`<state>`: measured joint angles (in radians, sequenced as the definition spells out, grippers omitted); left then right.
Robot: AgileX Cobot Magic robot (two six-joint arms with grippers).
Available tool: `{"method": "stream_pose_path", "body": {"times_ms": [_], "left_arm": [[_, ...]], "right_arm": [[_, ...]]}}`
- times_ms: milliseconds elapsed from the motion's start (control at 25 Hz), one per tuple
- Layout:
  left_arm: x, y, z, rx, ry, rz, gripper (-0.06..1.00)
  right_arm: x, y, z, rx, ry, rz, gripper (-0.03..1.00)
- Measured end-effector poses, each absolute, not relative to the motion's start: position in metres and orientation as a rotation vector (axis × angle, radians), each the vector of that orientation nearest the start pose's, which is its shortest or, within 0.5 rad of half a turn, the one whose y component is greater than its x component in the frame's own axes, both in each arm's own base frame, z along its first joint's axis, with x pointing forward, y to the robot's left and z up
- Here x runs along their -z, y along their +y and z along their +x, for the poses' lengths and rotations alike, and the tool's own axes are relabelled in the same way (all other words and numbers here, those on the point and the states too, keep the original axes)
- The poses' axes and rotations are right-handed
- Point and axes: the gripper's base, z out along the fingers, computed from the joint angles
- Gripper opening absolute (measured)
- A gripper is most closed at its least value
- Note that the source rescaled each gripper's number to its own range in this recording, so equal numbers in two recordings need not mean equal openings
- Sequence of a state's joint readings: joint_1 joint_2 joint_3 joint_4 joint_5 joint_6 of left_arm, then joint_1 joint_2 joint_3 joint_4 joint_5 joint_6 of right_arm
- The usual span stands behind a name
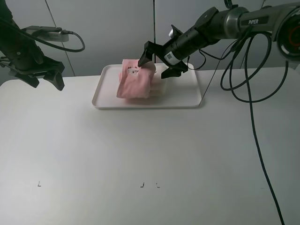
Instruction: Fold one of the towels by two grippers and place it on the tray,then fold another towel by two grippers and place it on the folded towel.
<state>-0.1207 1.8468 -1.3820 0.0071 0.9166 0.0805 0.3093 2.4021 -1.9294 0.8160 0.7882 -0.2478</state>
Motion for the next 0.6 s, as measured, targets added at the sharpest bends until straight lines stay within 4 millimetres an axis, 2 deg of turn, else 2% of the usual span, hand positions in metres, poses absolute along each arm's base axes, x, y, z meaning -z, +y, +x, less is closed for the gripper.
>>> {"method": "stream_pose_path", "body": {"times_ms": [120,360,480,600], "left_arm": [[-0.228,-0.045,0.375,-0.006,2.852,0.296,0.93],[-0.261,-0.042,0.36,-0.013,2.76,0.291,0.93],[-0.271,-0.039,0.345,-0.039,2.738,0.301,0.93],[-0.27,-0.036,0.326,-0.052,2.736,0.309,0.93]], "right_arm": [[-0.169,0.195,0.476,-0.819,2.616,-0.219,1.0],[-0.226,0.166,0.465,-0.385,2.611,-0.353,1.0],[-0.248,0.158,0.453,-0.305,2.605,-0.369,1.0],[-0.265,0.15,0.432,-0.297,2.593,-0.364,1.0]]}}
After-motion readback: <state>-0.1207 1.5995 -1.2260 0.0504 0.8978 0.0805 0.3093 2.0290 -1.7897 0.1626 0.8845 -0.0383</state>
